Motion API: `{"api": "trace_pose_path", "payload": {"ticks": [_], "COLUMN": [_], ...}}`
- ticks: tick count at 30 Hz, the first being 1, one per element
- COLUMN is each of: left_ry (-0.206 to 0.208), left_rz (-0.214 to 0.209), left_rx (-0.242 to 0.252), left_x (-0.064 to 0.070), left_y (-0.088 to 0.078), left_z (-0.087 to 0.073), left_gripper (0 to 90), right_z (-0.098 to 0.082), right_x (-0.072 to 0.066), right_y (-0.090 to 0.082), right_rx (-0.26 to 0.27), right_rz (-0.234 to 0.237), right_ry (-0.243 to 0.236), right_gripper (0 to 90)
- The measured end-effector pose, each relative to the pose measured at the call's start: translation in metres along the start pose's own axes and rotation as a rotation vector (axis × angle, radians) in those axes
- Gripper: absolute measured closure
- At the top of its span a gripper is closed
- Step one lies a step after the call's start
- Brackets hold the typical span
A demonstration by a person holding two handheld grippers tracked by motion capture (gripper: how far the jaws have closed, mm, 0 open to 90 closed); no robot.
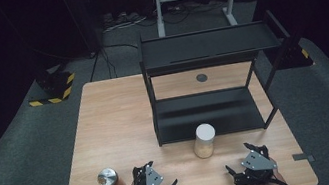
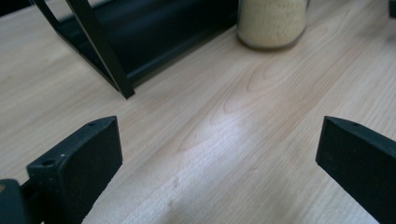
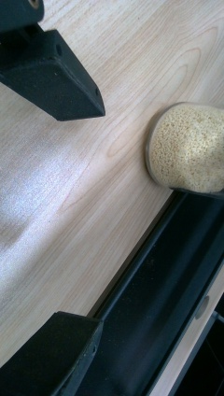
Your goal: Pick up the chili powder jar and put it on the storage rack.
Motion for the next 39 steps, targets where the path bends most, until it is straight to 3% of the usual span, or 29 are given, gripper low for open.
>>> {"api": "trace_pose_path", "payload": {"ticks": [2, 18, 30, 39], "left_ry": [0.002, -0.007, 0.046, 0.033], "left_rz": [-0.004, -0.03, -0.021, 0.006], "left_rx": [0.03, 0.121, 0.184, 0.211], "left_x": [0.001, 0.002, 0.011, 0.005], "left_y": [-0.007, -0.032, -0.049, -0.06], "left_z": [0.002, 0.007, 0.014, 0.011], "left_gripper": [0.4, 0.3, 0.3, 0.3], "right_z": [0.0, 0.001, 0.0, -0.001], "right_x": [0.0, -0.001, 0.0, 0.001], "right_y": [0.0, 0.0, 0.0, 0.0], "right_rx": [0.001, -0.003, 0.001, 0.005], "right_rz": [0.0, -0.001, 0.001, 0.004], "right_ry": [0.003, -0.008, -0.005, -0.004], "right_gripper": [0.4, 0.4, 0.4, 0.4]}}
Point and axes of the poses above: each handheld gripper's, and its own axes: y roughly forward along the jaws, z roughly out of its top, x roughly to its right, the point moved 3 cm from there along y, roughly forward along the jaws, and after that the axes turned 6 degrees about -x, right-handed, at the moved point
